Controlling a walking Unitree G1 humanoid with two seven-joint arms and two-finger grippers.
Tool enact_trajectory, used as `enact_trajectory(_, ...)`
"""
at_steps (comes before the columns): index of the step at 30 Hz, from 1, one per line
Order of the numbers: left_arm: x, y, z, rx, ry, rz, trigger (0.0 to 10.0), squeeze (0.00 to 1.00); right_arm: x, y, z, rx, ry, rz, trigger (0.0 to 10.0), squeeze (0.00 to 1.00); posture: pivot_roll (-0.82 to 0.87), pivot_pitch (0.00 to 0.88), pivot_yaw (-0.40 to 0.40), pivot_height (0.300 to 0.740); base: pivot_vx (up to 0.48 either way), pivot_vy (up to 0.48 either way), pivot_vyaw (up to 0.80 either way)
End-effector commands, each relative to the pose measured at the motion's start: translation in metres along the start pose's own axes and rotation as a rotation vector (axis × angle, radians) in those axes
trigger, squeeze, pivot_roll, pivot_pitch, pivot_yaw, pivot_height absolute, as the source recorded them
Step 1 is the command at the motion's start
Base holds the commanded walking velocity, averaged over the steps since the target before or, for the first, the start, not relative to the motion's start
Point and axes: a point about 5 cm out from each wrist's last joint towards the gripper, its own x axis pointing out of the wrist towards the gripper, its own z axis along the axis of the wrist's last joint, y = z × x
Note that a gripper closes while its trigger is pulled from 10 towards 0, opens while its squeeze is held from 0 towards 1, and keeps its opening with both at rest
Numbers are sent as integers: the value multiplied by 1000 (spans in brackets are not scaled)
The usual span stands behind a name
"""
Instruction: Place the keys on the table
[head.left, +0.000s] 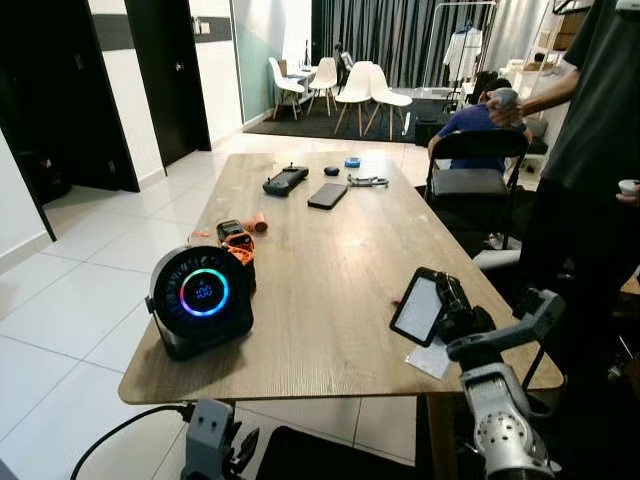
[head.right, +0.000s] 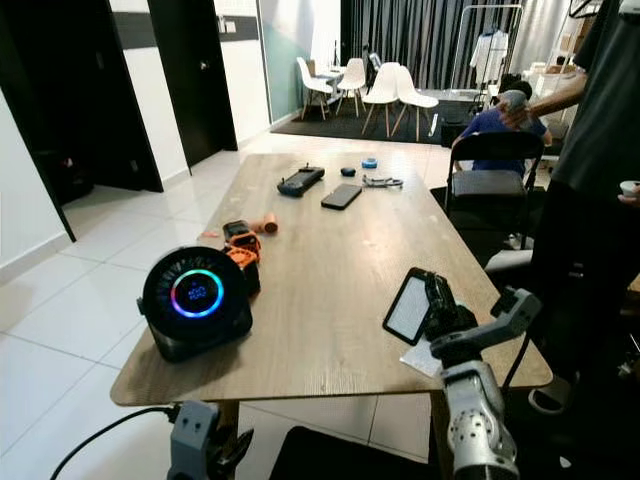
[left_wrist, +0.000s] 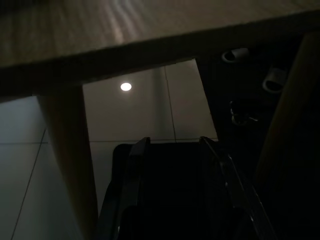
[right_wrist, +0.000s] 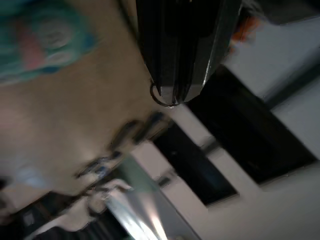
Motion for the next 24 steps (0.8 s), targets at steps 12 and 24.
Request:
enact_trajectory(12,12,-19,26,40,-122,-108,10000,0,38,-9,7,-635,120,-114,10000,0,25,117,15,740,0,0,0)
enact_trajectory(24,4,-23,39,67,-204,-194,10000,0,59,6,11,-834,113,-102,10000,0,41,136,2,740,0,0,0)
